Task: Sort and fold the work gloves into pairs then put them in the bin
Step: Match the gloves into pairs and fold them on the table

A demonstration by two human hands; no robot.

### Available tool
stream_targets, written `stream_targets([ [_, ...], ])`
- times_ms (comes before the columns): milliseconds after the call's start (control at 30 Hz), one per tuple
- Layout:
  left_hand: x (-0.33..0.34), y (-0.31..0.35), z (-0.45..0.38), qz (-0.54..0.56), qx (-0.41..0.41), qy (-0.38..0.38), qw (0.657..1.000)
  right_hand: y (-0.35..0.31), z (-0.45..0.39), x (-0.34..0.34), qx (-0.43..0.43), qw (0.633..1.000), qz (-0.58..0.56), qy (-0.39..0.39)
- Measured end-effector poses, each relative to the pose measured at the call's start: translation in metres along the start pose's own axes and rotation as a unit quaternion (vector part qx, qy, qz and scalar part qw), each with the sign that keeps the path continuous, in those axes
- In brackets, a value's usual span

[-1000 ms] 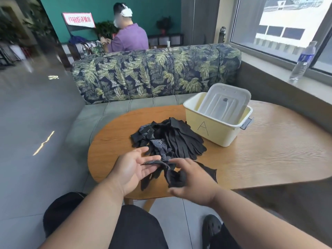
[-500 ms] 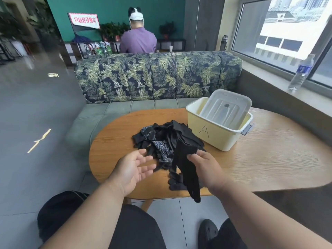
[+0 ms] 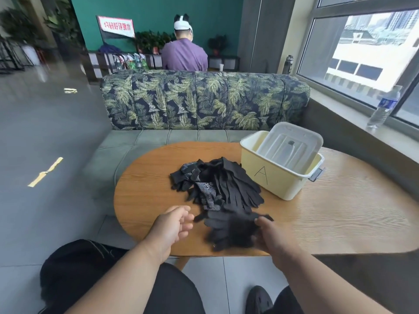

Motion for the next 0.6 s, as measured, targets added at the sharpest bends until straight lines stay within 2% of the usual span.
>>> stream_targets([
  [100, 0.008, -0.015, -0.001, -0.058, -0.004, -0.028, 0.998, 0.022, -0.01, -0.016, 0.007, 0.999, 0.039, 0.018],
  [300, 0.03, -0.03, 0.003, -0.18, 0.018, -0.087, 0.98, 0.023, -0.02, -0.032, -0.004, 0.994, 0.101, 0.042],
  [400, 0.039, -0.036, 0.004, -0.205, 0.023, -0.116, 0.972, 0.019, -0.024, -0.042, -0.033, 0.972, 0.202, 0.113],
  [467, 0.042, -0.04, 0.004, -0.211, 0.023, -0.126, 0.969, 0.017, -0.027, -0.046, -0.043, 0.96, 0.251, 0.113],
  [600, 0.04, -0.045, 0.002, -0.221, 0.023, -0.124, 0.967, 0.014, -0.033, -0.044, -0.048, 0.962, 0.24, 0.122],
])
Point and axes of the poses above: each hand's wrist, its own z-axis away from the middle knuckle, its own x-axis out of the palm, y = z × x, the point moved 1 cm from there along -z, towards the middle knuckle, and after that the axes turned 8 degrees about x, right-handed, at the moved point
